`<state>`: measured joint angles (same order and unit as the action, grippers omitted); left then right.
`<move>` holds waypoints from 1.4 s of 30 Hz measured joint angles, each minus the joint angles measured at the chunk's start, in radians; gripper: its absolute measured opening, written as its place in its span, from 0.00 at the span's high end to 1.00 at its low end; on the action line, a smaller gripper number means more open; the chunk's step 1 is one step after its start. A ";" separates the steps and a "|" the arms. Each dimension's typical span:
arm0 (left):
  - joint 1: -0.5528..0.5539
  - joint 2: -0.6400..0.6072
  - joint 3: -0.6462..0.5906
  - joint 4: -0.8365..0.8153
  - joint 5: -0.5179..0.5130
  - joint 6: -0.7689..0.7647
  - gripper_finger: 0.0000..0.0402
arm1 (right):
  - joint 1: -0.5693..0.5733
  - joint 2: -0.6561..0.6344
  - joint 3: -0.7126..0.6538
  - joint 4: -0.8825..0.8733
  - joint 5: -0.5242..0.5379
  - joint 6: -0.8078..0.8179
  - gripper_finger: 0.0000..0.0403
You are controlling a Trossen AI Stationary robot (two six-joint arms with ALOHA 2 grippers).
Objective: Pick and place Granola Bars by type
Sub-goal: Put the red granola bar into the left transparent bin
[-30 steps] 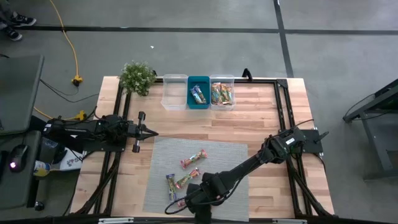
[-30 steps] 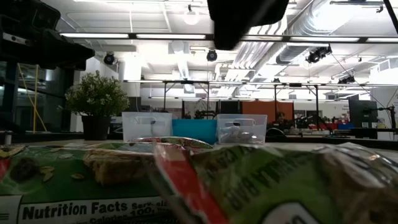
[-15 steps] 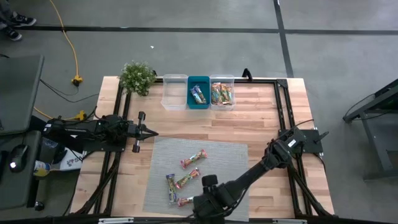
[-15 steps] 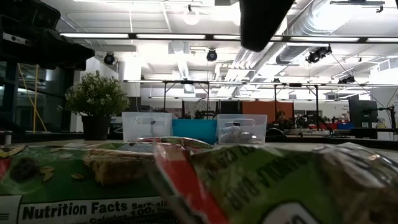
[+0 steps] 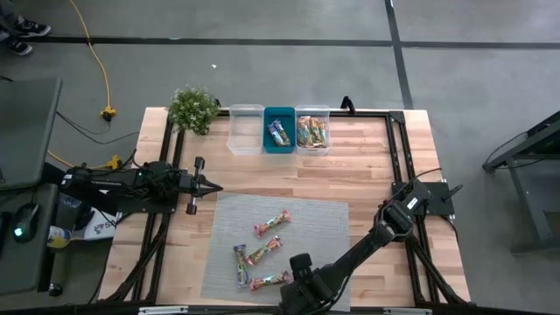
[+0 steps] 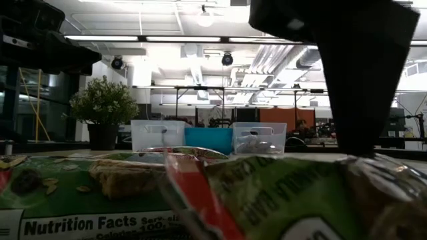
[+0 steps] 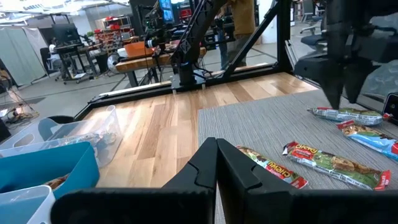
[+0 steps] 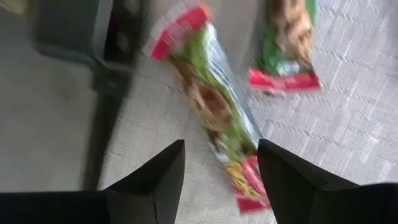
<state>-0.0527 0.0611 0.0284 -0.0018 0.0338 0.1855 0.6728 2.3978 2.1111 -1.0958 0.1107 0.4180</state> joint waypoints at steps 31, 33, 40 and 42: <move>0.000 0.000 0.000 0.000 0.000 0.000 1.00 | -0.001 -0.007 -0.159 0.104 -0.008 0.345 0.83; 0.000 0.000 0.000 0.000 0.000 0.000 1.00 | -0.001 -0.006 -0.159 0.074 -0.009 0.391 0.86; 0.000 0.000 0.000 0.000 0.000 0.000 1.00 | 0.000 -0.006 -0.160 -0.036 -0.019 0.523 0.89; 0.000 0.000 0.000 0.000 0.000 0.000 1.00 | 0.000 -0.005 -0.160 -0.051 -0.020 0.545 0.88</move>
<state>-0.0525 0.0612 0.0284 -0.0021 0.0340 0.1856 0.6731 2.3928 1.9510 -1.1465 0.0910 0.9628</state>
